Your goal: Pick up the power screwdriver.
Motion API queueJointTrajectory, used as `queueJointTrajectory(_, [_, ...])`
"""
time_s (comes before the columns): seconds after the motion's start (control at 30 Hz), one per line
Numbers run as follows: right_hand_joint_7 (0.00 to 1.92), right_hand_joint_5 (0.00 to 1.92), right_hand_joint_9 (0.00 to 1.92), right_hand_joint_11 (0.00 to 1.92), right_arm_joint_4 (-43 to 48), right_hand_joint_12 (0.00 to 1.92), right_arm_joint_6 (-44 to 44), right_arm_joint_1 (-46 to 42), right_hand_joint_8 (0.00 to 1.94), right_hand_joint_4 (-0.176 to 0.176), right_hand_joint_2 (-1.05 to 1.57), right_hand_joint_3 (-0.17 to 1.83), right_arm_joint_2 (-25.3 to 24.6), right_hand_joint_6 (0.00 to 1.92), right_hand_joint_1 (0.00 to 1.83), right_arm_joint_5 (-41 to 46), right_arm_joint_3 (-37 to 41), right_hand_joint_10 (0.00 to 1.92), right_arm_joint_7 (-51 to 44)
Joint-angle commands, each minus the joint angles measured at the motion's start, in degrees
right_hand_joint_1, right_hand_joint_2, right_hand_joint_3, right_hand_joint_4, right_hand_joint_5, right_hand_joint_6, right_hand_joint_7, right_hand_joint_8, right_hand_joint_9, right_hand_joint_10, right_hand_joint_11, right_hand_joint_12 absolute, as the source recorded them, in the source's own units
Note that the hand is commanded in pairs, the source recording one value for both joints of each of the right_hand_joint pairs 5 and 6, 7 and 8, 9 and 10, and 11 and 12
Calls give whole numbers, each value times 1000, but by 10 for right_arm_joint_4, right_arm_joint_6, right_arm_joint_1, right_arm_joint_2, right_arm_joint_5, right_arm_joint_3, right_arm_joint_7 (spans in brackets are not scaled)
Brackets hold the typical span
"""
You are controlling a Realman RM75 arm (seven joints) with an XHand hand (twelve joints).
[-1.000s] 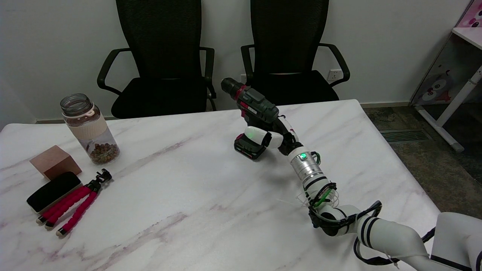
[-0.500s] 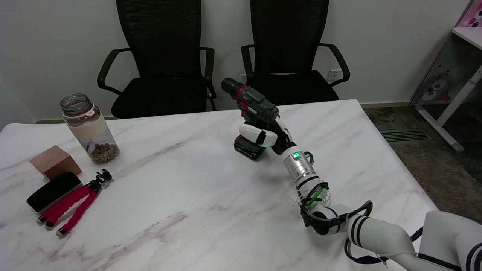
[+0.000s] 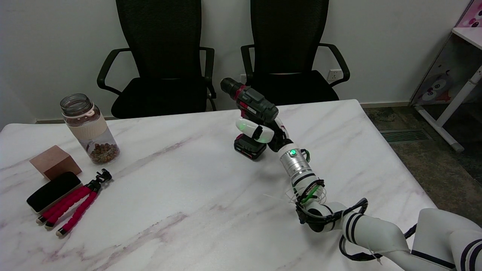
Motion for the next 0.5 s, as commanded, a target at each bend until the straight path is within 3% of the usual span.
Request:
queueJointTrajectory(0.03, [121, 121, 345, 357, 10, 357, -1, 11, 121, 44, 46, 807, -7, 121, 784, 2, 1, 345, 1])
queueJointTrajectory(0.5, [124, 124, 361, 381, 11, 381, 3, 7, 124, 43, 57, 841, -5, 124, 786, 14, 0, 361, 1])
